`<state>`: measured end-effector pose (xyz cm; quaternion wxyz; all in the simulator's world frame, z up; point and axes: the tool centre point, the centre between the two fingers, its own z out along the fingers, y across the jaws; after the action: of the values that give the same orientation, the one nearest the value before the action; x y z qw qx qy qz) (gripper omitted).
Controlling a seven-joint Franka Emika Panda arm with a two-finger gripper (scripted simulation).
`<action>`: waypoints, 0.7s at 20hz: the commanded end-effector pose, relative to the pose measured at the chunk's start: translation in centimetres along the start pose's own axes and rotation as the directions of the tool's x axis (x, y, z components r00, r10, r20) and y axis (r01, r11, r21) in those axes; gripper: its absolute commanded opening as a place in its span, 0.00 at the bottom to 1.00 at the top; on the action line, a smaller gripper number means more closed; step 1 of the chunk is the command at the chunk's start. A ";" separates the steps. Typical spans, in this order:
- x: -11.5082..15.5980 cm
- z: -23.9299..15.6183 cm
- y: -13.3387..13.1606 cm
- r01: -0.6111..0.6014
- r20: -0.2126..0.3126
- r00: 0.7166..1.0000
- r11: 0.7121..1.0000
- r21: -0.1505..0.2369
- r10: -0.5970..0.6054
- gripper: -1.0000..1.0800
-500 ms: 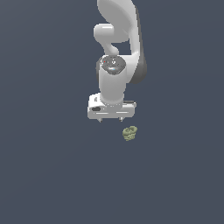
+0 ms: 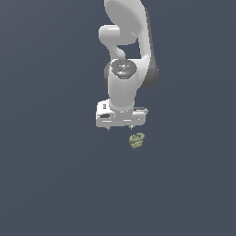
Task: Pick up the object and move it to a goal position.
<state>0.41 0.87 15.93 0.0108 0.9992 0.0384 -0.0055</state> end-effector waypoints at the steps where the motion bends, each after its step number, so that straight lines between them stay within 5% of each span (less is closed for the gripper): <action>1: 0.2 0.0 -0.3 0.003 -0.005 1.000 1.000 0.003 -0.003 0.96; 14: 0.3 0.3 -0.8 -0.083 -0.003 0.997 0.997 0.005 0.083 0.96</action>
<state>0.60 1.53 15.66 0.0086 0.9999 0.0062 -0.0033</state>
